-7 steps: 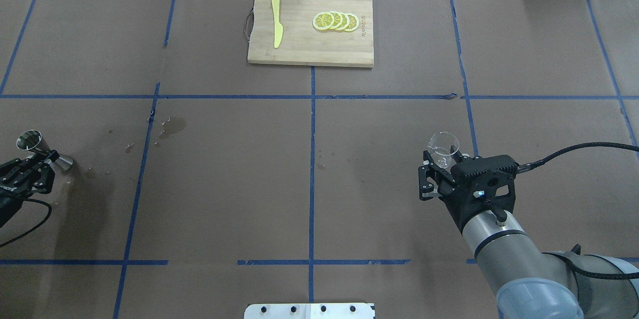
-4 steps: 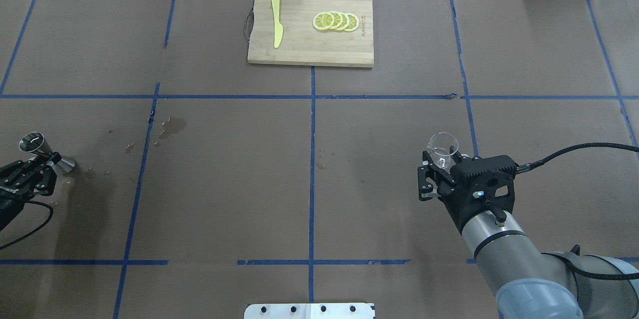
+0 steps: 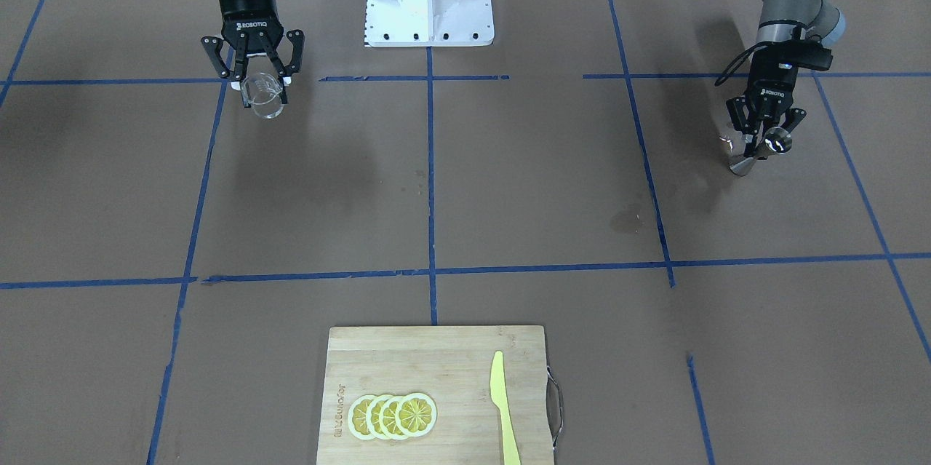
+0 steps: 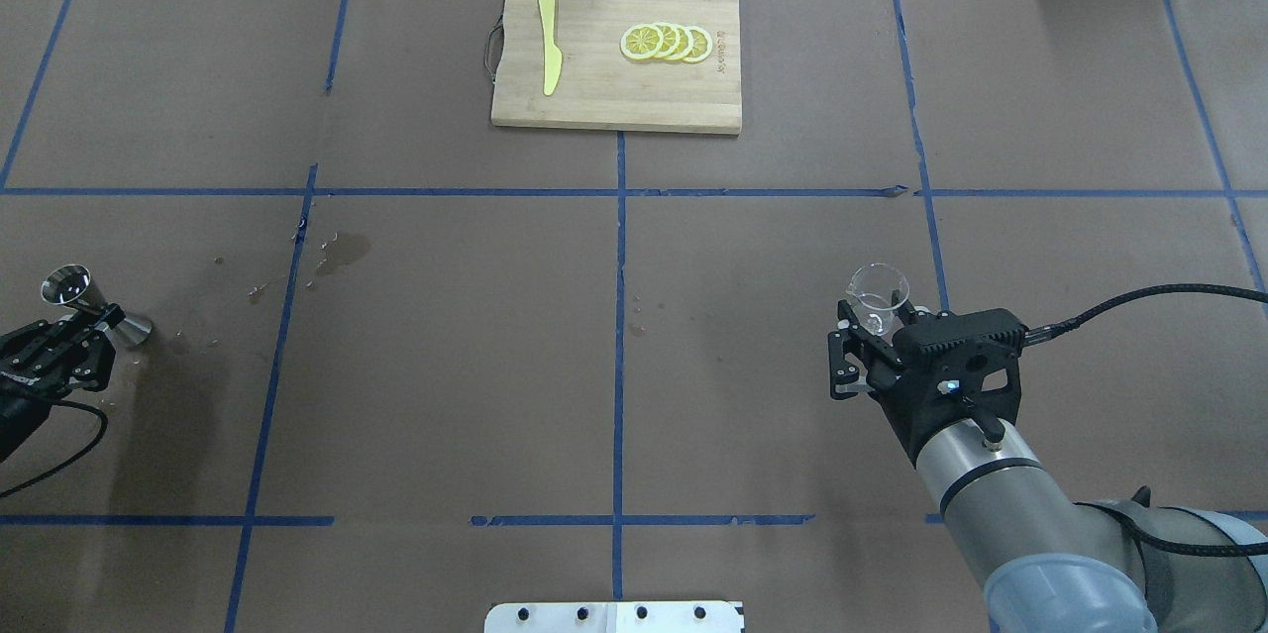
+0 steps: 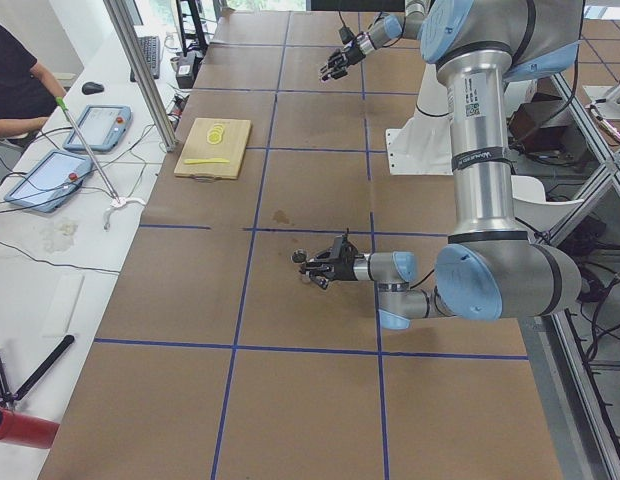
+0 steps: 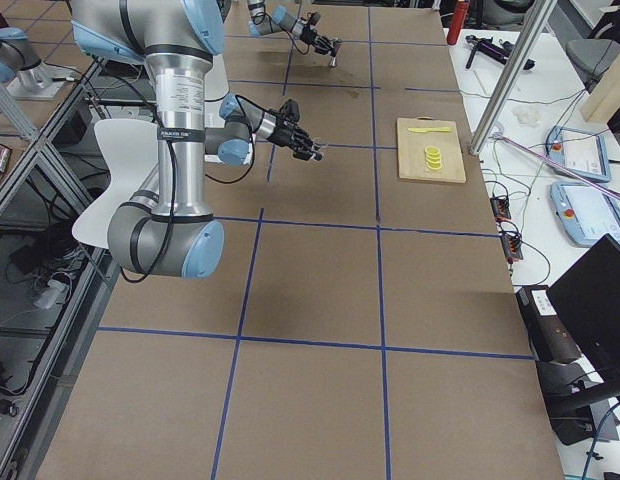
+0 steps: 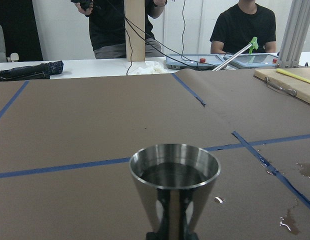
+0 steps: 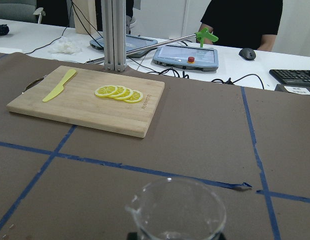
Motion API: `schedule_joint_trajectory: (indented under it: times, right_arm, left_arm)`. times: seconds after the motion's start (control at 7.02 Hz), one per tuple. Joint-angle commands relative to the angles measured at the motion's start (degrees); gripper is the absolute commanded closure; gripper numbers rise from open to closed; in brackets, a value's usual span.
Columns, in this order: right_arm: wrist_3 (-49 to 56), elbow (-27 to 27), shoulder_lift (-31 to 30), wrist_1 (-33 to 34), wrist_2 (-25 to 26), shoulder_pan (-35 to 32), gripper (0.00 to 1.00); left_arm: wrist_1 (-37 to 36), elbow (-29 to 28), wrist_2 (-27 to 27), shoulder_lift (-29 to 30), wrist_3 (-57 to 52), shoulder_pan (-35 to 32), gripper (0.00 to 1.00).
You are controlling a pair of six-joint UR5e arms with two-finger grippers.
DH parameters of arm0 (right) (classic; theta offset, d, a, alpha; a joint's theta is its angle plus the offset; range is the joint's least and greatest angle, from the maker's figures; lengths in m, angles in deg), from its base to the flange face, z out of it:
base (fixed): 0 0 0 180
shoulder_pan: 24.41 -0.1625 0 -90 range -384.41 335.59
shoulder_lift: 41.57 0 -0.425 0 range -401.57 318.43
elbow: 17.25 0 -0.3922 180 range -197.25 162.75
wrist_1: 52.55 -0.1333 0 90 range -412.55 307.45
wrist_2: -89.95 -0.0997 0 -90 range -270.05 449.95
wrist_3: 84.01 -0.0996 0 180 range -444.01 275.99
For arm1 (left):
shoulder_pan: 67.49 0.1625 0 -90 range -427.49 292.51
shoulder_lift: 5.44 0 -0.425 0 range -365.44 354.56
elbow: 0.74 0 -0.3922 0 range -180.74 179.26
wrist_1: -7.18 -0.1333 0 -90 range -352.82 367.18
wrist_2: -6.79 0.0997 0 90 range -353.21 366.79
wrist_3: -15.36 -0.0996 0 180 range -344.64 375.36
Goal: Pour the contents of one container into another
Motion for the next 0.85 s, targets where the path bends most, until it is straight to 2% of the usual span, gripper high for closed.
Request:
schedule_joint_trajectory:
  times: [0.0,0.14,0.28,0.43,0.71]
  right_arm:
    - [0.0,0.0,0.1,0.0,0.0,0.0,1.00]
    - [0.0,0.0,0.1,0.0,0.0,0.1,1.00]
    - [0.0,0.0,0.8,0.0,0.0,0.1,1.00]
    - [0.0,-0.1,1.3,0.0,0.1,0.1,1.00]
    - [0.0,0.0,1.4,0.0,0.1,0.0,1.00]
  left_arm:
    - [0.0,0.0,-0.1,0.1,0.0,0.3,0.90]
    - [0.0,0.1,0.0,0.1,0.0,0.4,0.88]
    - [0.0,0.1,0.0,0.1,0.0,0.5,0.68]
    - [0.0,0.1,0.0,0.1,0.0,0.5,0.53]
    - [0.0,0.2,0.0,0.1,0.0,0.6,0.43]
